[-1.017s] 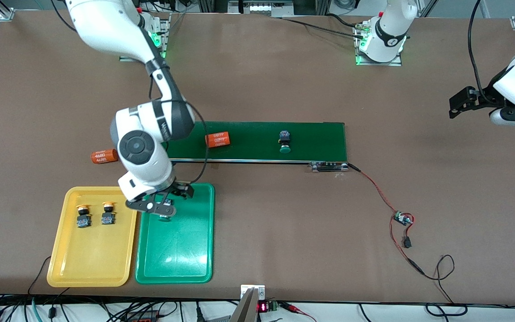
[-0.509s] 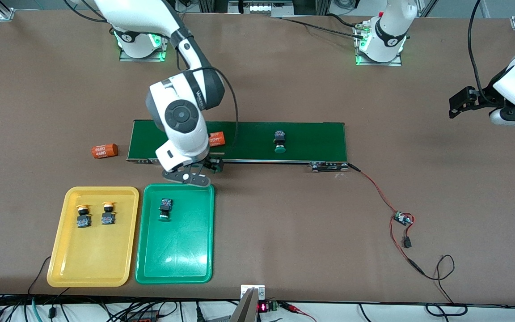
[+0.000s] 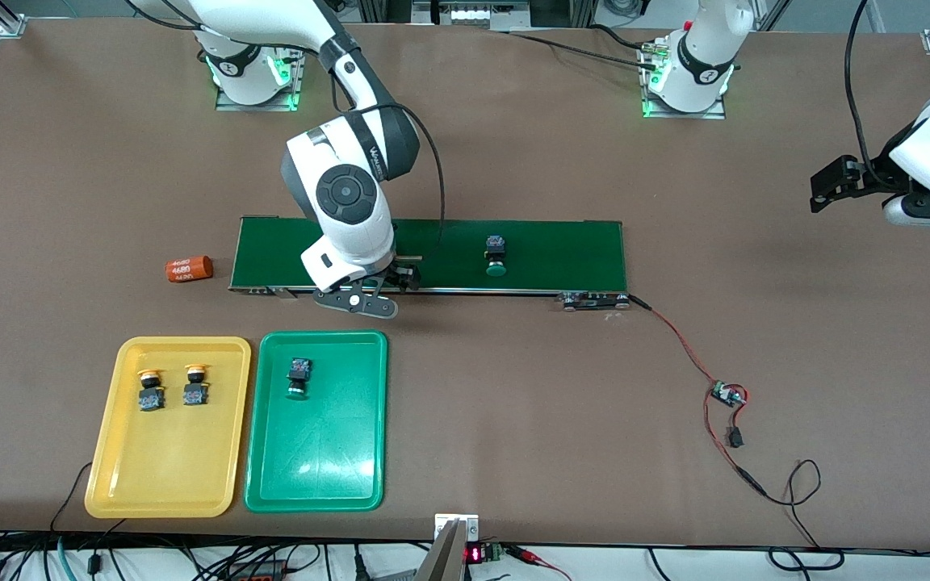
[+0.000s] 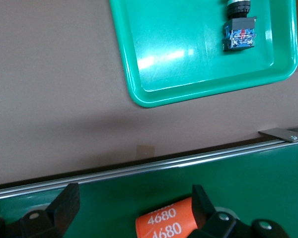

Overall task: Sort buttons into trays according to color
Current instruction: 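Move the right gripper back over the belt to the green button, then grasp the green-capped button on the belt with the right gripper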

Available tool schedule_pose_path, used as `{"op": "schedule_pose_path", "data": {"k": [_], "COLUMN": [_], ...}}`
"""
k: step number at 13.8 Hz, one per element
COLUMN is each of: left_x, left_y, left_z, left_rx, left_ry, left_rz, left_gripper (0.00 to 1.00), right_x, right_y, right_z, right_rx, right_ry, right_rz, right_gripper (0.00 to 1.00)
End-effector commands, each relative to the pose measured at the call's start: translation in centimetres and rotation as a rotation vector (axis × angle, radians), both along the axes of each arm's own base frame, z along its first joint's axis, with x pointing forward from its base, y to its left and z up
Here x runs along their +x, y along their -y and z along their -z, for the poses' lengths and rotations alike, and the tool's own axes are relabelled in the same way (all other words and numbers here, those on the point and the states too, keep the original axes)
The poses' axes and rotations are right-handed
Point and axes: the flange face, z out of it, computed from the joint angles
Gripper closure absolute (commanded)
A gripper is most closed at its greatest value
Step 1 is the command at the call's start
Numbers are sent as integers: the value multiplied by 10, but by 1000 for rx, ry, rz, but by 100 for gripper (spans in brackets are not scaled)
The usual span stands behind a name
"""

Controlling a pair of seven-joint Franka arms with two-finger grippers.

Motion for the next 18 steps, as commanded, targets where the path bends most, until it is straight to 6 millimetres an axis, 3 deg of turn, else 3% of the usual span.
{"op": "schedule_pose_path", "data": {"k": [1, 7, 9, 18], "left_x": [-4, -5, -5, -4], "left_y": [1, 1, 1, 2], "left_z": [-4, -6, -6, -6], "left_rx": [18, 18, 18, 18], "left_ry": [-6, -10, -10, -10], "left_rz": [-4, -12, -12, -13], "left_gripper": [0, 0, 0, 0], "right_x": [-15, -56, -68, -76], "right_y": [-7, -46, -61, -69], "right_z": [-2, 19, 25, 38], "right_rx": [11, -12, -19, -36], "right_ry": [-14, -48, -42, -52], "right_rz": [8, -64, -11, -9], "right_gripper": [0, 0, 0, 0]}}
